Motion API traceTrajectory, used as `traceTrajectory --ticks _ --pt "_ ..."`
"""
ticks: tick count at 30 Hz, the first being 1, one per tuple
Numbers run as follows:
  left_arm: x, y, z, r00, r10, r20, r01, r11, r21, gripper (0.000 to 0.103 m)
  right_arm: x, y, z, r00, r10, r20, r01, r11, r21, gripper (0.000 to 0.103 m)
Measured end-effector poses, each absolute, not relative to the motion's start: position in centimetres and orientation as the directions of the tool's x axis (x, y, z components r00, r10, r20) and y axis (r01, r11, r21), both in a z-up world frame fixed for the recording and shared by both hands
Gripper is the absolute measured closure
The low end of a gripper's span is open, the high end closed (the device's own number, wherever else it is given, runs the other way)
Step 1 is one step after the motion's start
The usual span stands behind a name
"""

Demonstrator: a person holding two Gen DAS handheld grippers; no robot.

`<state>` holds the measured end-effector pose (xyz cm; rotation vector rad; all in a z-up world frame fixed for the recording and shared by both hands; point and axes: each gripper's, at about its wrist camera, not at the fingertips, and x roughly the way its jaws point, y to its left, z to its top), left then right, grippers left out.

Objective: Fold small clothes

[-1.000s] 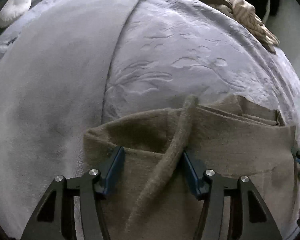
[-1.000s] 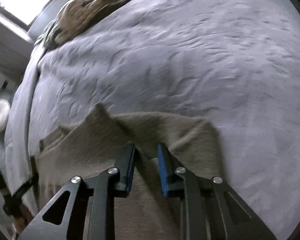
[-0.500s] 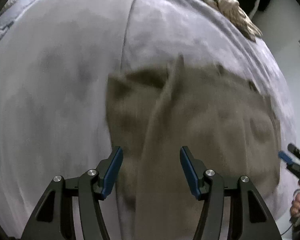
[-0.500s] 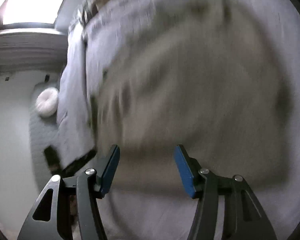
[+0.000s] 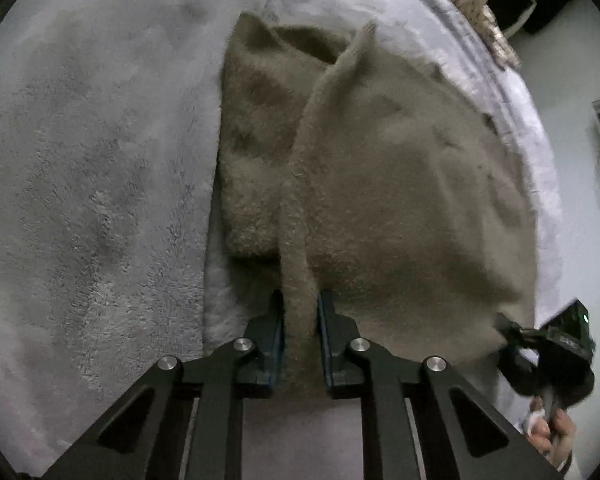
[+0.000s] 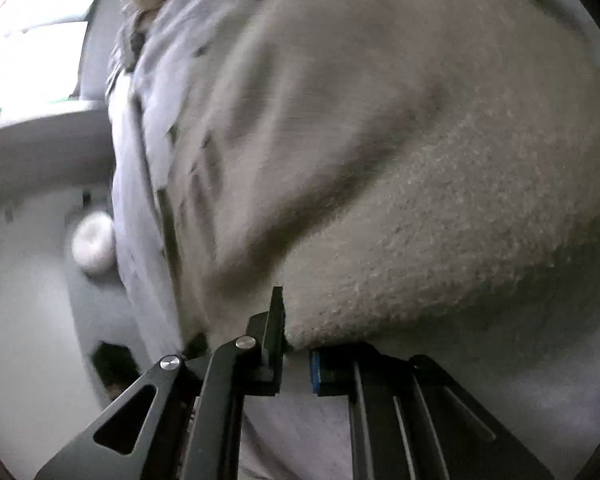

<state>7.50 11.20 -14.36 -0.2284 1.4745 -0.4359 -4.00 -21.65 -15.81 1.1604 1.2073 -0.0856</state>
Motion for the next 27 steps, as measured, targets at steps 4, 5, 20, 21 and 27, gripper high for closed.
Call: traceTrajectory --ticks 4,5,20,21,27 --pt "5.7 12.0 -12.1 0.083 -0.420 -0.904 0.231 0.890 -0.392 0.090 -4.6 -21.6 -17.1 0.353 0.486 -0.800 0.640 0.498 0.585 0.095" --pt "5.3 11.9 -12.2 0.083 -0.406 -0.910 0.237 0.895 -0.378 0.095 -5.0 -21.7 -18.0 0.336 0.486 -0.807 0.653 0.497 0.572 0.095" --pt "3.0 14.1 -11.4 0.090 -0.327 -0.941 0.275 0.916 -0.292 0.094 -6.2 -26.0 -10.1 0.388 0.299 -0.872 0.567 0.668 0.481 0.094" --pt "3.3 14.1 -10.6 0.105 -0.328 -0.939 0.275 0.917 -0.289 0.094 -5.6 -27.1 -10.1 0.390 0.273 -0.879 0.580 0.669 0.465 0.094" --pt "7.6 11.7 -8.3 0.226 -0.318 -0.921 0.298 0.922 -0.246 0.094 -0.9 -28.9 -10.0 0.413 0.215 -0.885 0.551 0.715 0.431 0.094"
